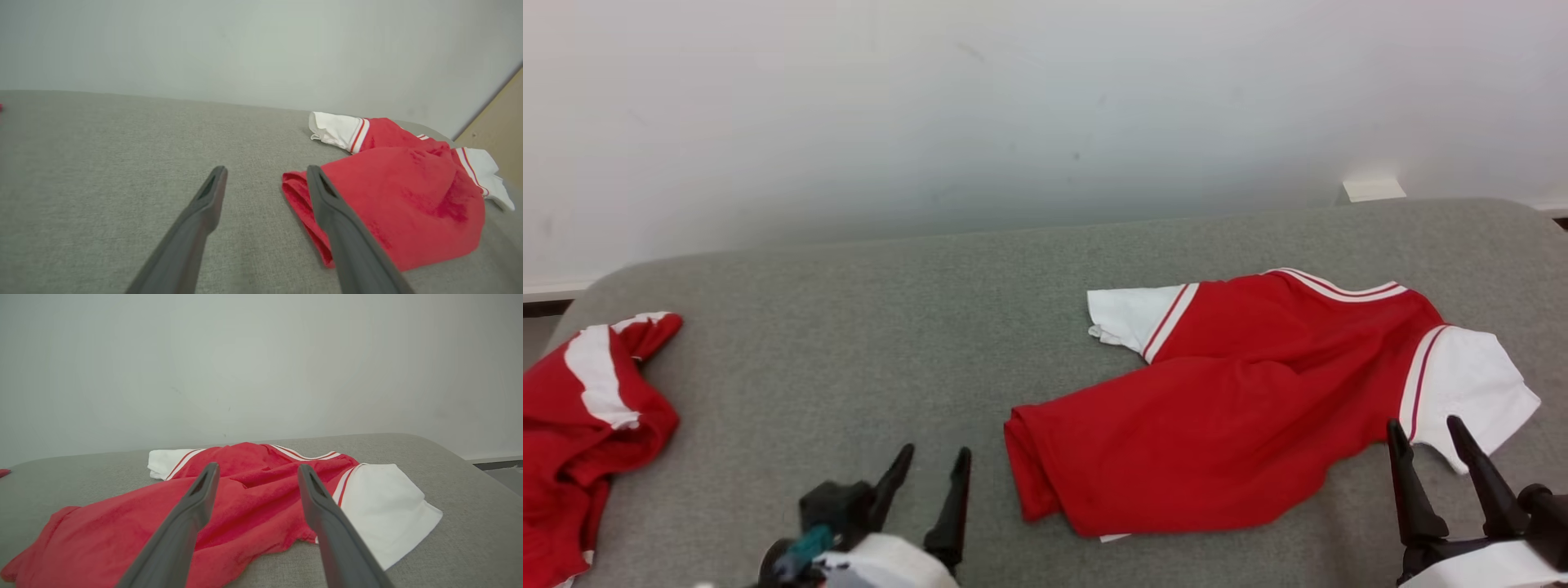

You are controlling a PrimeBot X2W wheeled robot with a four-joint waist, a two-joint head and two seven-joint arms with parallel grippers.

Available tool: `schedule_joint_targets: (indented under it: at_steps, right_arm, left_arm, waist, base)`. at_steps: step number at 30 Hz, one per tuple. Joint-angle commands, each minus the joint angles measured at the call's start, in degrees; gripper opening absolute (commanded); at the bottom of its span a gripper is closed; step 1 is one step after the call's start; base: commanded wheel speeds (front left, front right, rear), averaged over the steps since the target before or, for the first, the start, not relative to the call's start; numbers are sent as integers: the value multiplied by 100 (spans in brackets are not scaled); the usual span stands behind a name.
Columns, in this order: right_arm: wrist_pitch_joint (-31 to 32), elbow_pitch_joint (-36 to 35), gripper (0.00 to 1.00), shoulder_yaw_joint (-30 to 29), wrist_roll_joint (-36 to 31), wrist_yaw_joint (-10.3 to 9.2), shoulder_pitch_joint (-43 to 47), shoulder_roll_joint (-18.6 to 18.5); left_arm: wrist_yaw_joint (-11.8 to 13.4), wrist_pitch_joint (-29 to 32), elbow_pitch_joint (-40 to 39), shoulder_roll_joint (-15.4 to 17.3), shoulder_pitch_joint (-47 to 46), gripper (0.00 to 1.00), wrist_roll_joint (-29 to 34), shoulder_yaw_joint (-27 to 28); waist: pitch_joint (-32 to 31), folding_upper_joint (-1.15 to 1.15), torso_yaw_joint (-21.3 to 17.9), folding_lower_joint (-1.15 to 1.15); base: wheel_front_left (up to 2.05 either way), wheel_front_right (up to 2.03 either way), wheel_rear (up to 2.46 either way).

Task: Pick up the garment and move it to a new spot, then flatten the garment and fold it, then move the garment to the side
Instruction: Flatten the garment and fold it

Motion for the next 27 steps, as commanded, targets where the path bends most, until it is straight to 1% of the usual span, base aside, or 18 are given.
schedule_joint_targets:
  at_steps: [1,5,8,12,17,21,22,23,24,25,27]
  right_arm:
    - [-60,12,100,-20,50,-13,-99,-57]
    - [-124,86,100,-65,80,-13,-181,-15]
    - [-171,127,100,-29,116,-13,-267,18]
    - [-244,243,100,-41,79,-13,-322,39]
    - [-305,395,100,14,95,-13,-379,94]
    - [-349,487,100,67,127,-13,-434,108]
    - [-366,510,100,60,132,-14,-431,108]
    - [-377,529,100,56,146,-13,-421,108]
    - [-393,551,100,47,155,-13,-417,108]
    - [-403,570,100,45,149,-13,-415,111]
    - [-406,603,100,30,138,-13,-423,121]
  left_arm:
    - [-42,199,141,83,-211,100,77,-90]
    - [-164,611,550,168,-644,100,195,-333]
    - [-259,967,891,170,-950,100,54,-399]
    - [-341,1400,1175,102,-1204,100,-291,-460]
    - [-309,1833,1535,66,-1386,100,-650,-460]
    - [-331,1892,1801,36,-1490,100,-939,-423]
    - [-338,1882,1832,34,-1514,89,-973,-429]
    - [-348,1870,1847,31,-1538,49,-1012,-457]
    - [-354,1825,1847,29,-1577,13,-1033,-484]
    - [-363,1793,1858,30,-1607,0,-1055,-493]
    - [-377,1692,1835,41,-1673,0,-1040,-515]
  waist:
    - [72,0,-83,1]
    - [198,0,-276,1]
    - [297,0,-475,1]
    - [384,0,-725,1]
    - [438,0,-988,1]
    - [446,0,-1151,1]
    - [445,0,-1171,1]
    - [445,0,-1184,1]
    - [445,0,-1194,1]
    - [442,0,-1202,1]
    - [432,0,-1206,1]
  base:
    - [0,0,0]
    - [0,0,0]
    - [0,0,0]
    - [0,0,0]
    - [0,0,0]
    - [0,0,0]
    - [0,0,0]
    - [0,0,0]
    - [0,0,0]
    - [0,0,0]
    - [0,0,0]
